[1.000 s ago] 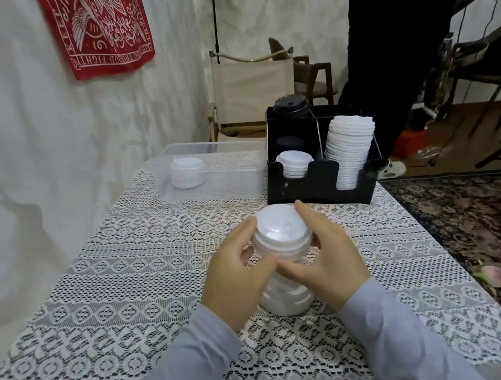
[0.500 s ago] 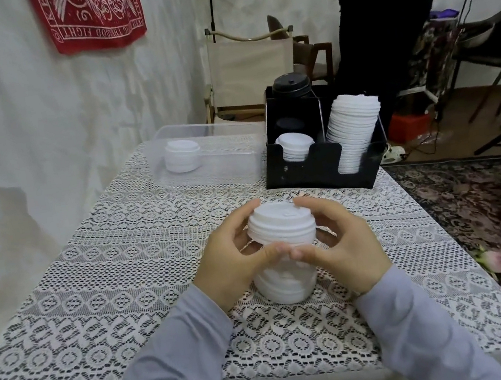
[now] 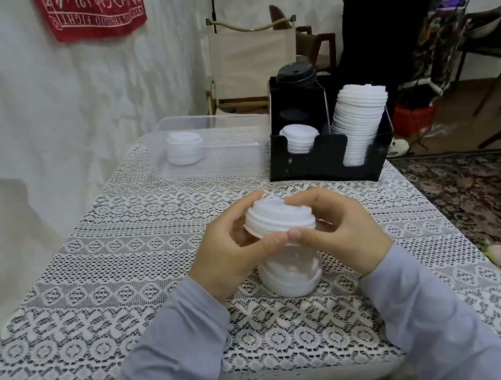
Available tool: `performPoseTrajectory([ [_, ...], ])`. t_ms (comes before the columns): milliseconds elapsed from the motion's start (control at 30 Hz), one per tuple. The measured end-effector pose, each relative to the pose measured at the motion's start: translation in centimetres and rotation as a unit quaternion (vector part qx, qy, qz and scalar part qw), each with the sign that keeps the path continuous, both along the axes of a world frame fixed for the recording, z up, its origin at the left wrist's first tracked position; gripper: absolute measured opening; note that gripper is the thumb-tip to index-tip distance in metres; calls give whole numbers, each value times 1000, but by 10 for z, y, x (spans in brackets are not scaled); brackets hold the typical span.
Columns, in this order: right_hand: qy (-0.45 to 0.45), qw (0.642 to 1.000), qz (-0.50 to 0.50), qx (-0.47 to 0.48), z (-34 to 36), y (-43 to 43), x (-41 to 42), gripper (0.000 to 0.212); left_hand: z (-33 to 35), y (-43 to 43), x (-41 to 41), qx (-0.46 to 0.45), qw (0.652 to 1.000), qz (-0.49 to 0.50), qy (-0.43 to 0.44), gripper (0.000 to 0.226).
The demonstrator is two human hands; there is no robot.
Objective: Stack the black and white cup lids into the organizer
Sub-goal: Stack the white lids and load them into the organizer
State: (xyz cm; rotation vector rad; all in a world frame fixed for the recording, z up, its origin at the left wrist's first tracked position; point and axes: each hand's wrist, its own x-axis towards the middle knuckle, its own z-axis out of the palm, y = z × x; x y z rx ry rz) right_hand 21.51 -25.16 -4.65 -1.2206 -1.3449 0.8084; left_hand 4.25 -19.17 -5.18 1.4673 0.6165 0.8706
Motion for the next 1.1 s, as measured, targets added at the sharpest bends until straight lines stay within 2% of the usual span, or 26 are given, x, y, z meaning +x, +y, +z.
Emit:
performPoseTrajectory([
  [133,3,1000,-4,15,0,0,-3,35,-1,0,-1,4,1000,8,-5,72],
  [433,10,999,-30,27,-4,1,-11,29,1,-1,0,12,1000,17,-6,84],
  [800,34,996,-70,43,-2,3,-13,27,-5,0,3,22,1000,13,-18,82],
  [1000,27,996,-60,59,-5,4,-12,42,-8,4,1,39,999,7,-7,89],
  [1100,24,993,-79,83,-7,2,-6,45,-9,5,-5,42,998,49,21,92],
])
